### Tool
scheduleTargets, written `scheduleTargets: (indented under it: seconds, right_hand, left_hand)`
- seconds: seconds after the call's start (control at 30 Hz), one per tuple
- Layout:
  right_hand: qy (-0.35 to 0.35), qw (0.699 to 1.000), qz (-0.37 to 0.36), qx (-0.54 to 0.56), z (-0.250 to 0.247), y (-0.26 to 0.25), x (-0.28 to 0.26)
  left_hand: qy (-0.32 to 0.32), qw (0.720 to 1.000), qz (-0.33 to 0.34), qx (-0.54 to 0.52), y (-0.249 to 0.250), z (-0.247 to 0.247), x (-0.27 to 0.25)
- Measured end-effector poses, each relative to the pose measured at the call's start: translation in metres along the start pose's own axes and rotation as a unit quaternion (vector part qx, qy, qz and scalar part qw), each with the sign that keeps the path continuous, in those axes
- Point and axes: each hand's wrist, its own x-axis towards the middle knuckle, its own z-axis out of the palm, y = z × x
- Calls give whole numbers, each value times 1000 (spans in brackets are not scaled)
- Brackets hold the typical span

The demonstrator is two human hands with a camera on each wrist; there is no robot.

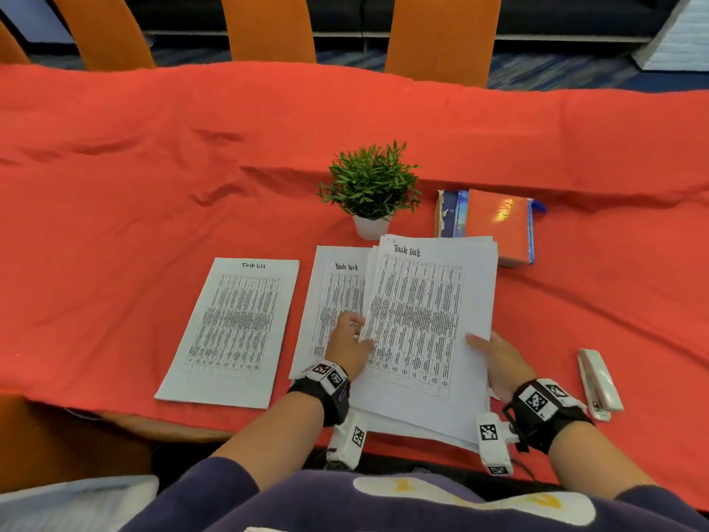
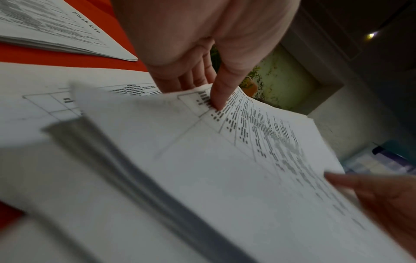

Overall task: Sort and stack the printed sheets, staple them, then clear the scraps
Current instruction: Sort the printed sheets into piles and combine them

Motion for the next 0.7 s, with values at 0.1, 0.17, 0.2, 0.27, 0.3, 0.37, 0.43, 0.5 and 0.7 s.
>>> scheduleTargets:
  seconds: [0.1,0.17,0.2,0.27,0.3,0.37,0.43,0.5,0.7]
  right_hand:
    - [-10,999,-18,-24,-9,7,7]
    - [5,999,-25,-21,-15,5,7]
    - [16,999,-28,-15,-18,2,5]
    - [27,999,-33,-3,-27,2,6]
    - [28,999,-37,-2,-31,3,7]
    - [29,999,-40,0,-38,2,7]
    - [31,999,-41,-2,-43,1,8]
    - [32,999,-40,-1,-46,-1,10]
    - [22,999,-39,-4,-44,-6,13]
  left_hand:
    - [21,999,3,50,-5,-3,8]
    - [88,982,-16,169,-13,-13,17]
    - [114,968,-34,219,-18,-19,21]
    - [124,955,-82,256,-31,-29,28]
    - [122,952,-98,265,-36,-31,31]
    - [117,946,-98,286,-45,-34,35]
    - [114,950,-66,283,-49,-33,38]
    - [116,953,-40,278,-50,-33,37]
    - [134,948,64,281,-40,-24,26]
